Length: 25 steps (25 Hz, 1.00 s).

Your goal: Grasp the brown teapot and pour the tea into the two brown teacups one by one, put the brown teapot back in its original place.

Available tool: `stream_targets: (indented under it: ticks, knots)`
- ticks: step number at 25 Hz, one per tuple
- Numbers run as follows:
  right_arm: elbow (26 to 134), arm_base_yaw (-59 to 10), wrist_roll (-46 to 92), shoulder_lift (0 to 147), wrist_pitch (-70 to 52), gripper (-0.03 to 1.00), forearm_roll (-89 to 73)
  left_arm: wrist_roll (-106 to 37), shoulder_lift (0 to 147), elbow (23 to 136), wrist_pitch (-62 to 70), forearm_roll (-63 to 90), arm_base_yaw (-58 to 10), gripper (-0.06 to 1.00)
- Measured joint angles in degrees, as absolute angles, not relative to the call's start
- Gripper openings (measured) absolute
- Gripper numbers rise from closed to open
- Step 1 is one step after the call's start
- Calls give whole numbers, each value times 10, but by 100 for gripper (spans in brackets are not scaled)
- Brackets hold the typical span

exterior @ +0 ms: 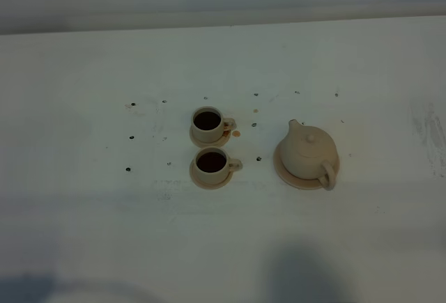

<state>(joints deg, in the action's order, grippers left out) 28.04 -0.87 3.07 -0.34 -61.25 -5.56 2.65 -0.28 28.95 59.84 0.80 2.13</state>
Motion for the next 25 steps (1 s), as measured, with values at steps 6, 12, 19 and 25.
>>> stream_targets:
  ticks: [6,12,19,25]
  knots:
    - [280,-9,31,-3,-613,21,-56,27,-3,290,598,8,21,45]
    - [280,-9,31,-3,-613,21,-56,27,-3,290,598,8,21,45]
    - [280,-9,31,-3,-613,21,-56,27,-3,290,598,8,21,45]
    - [280,-9,31,-3,-613,21,-56,27,-3,290,598,8,21,45]
